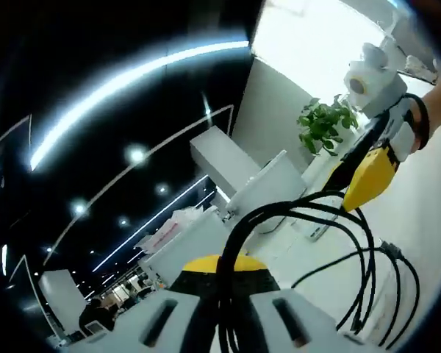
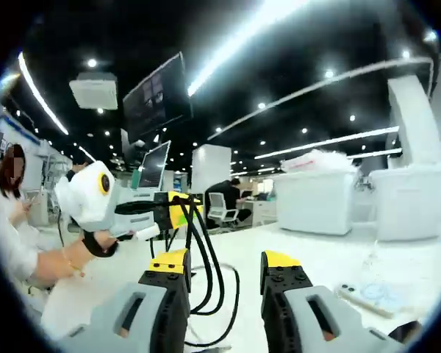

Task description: Coil the Type-C to USB data cable on the desktop and secure it with Velcro straps.

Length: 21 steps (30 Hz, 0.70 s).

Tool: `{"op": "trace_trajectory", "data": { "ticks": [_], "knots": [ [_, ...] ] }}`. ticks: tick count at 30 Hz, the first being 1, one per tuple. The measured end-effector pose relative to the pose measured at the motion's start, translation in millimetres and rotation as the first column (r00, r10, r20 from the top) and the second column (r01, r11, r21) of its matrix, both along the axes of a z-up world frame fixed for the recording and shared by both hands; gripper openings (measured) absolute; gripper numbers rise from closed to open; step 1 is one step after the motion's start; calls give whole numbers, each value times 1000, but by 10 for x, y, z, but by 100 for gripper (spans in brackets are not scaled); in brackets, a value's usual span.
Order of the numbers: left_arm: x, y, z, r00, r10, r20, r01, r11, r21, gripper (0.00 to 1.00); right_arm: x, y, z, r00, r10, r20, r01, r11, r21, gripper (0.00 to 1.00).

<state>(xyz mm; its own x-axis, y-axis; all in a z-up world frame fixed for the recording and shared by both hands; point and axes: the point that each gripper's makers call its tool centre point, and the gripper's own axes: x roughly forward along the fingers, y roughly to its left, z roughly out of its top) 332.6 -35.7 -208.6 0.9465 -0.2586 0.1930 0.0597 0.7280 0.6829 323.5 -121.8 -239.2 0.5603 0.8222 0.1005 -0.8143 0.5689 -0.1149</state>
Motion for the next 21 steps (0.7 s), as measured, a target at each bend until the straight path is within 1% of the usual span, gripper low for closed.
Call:
{"op": "trace_trajectory", "data": {
  "ticks": [1,3,5,7,9,11,13,15,17,18,19,20,21],
  "knots": [
    [-8,-4,-12,1000,7,1,-7,1000,6,5,1,17,-18,1000,-9,0,9,1000,-14,34],
    [8,7,-57,1000,15,-12,-15,1000,25,5,-11,64,-103,999,17,-51,-18,1000,-10,30],
    [19,29,-114,999,8,-37,-8,1000,13,5,56,10,-136,994,24,-109,-22,1000,19,32],
    [32,32,-137,999,3,-50,-3,1000,3,5,118,-75,-74,988,25,-153,-12,997,82,36],
    [52,34,-151,998,5,-57,-5,1000,2,5,141,-148,13,989,27,-148,-11,994,106,36],
    [71,39,-159,998,8,-63,-8,1000,-3,5,114,-167,64,991,18,-132,-4,994,110,37],
    [77,33,-161,998,10,-65,-11,1000,-7,5,49,-86,53,993,35,-115,-25,995,93,40],
    [70,18,-162,998,15,-63,-15,1000,3,5,-28,22,15,995,48,-84,-44,998,55,41],
    [46,5,-141,999,18,-50,-17,1000,17,5,-41,67,-6,994,54,-99,-48,997,66,40],
    [45,15,-131,999,24,-46,-22,999,23,5,12,5,40,996,22,-91,-13,995,99,36],
    [44,30,-127,999,29,-44,-28,999,27,5,106,-120,97,994,-12,-107,27,989,142,31],
    [42,68,-125,999,32,-43,-31,999,25,5,188,-231,131,990,-30,-139,56,981,184,27],
    [45,94,-129,999,32,-43,-31,999,21,5,244,-308,139,986,-39,-164,73,976,206,27]
  ]
}}
